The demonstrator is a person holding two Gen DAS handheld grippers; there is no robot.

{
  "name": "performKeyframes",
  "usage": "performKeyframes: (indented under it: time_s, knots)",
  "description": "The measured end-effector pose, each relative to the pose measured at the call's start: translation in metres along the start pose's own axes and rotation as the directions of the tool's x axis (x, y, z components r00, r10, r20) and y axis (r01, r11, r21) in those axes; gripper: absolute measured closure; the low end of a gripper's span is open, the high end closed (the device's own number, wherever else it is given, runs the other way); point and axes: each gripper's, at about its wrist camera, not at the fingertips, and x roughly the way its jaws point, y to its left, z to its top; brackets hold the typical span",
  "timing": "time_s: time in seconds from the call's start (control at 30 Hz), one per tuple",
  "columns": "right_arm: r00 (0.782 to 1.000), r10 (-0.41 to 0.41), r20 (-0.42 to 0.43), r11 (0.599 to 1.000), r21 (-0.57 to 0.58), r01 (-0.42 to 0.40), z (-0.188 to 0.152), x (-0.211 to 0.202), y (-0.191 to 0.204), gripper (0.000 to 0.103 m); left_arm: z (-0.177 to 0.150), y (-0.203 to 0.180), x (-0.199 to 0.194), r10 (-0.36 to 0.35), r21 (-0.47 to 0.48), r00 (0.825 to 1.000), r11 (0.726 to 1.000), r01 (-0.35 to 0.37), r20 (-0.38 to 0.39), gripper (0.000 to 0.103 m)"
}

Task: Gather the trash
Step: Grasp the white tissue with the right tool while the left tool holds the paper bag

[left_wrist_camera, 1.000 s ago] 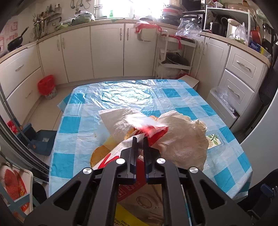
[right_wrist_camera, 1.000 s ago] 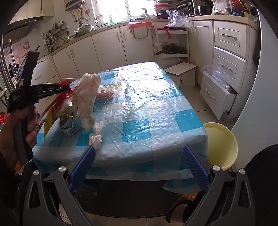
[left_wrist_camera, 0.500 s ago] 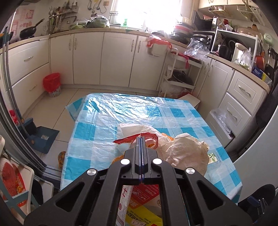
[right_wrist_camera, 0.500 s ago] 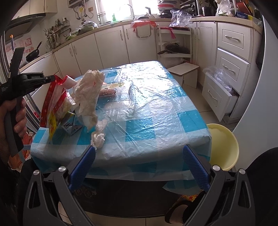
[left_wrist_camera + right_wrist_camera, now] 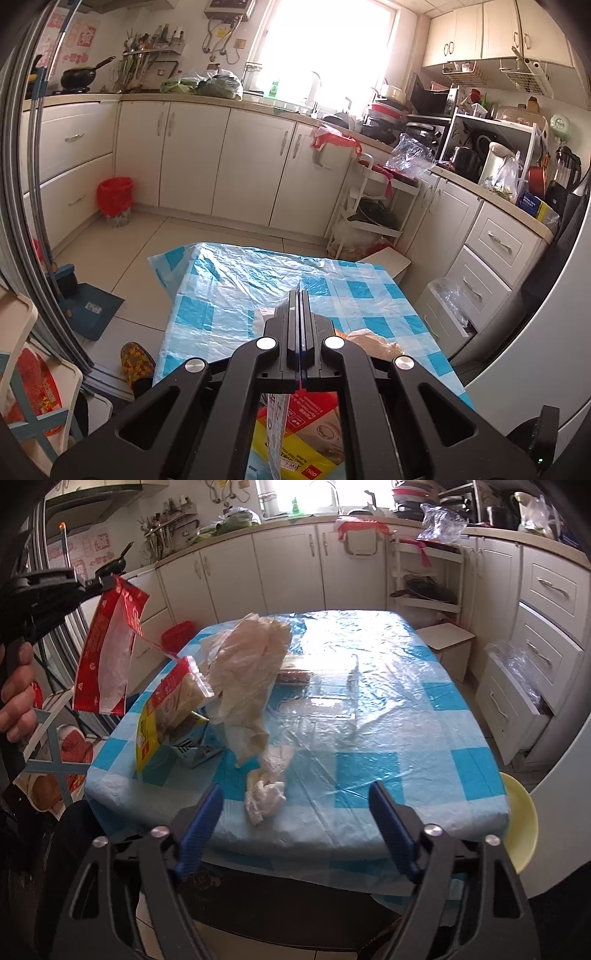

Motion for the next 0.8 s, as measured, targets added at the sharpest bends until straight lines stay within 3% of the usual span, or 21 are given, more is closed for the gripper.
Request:
performKeyframes:
  time_s: [0.2,0.27,0.37,0.6,0.8]
  knots:
    - [0.995,0.014,-0.098,1.000,-0.018,-0.016,-0.001,0.034,0.005,0.058,-0.002,-0.001,-0.017,-0.031,-0.017,0.999,0.999,0.031,0.016,0.103]
    - [0.991,0.028,-0.130,0.999,-0.020,-0.031,-0.004,0.043,0.002,0.075,-0.002,-0.004,-0.022,-0.040,-0.014,0.999,0.999,0.040,0.019,0.103]
    - [0.990,0.060,-0.128,0.998,-0.007,-0.062,-0.008,0.039,-0.001,0.088,-0.005,-0.011,-0.025,-0.054,-0.010,0.998,0.998,0.054,0.019,0.103]
    - [0.990,0.089,-0.113,0.994,0.070,-0.081,-0.002,0.015,-0.029,0.090,-0.015,-0.039,-0.027,-0.112,0.007,0.994,0.994,0.112,-0.002,0.103]
    - [1.000,0.002,-0.021,0.992,0.128,0.000,0.021,-0.027,-0.083,0.090,-0.018,-0.087,-0.024,-0.214,0.038,0.976,0.976,0.215,-0.033,0.103]
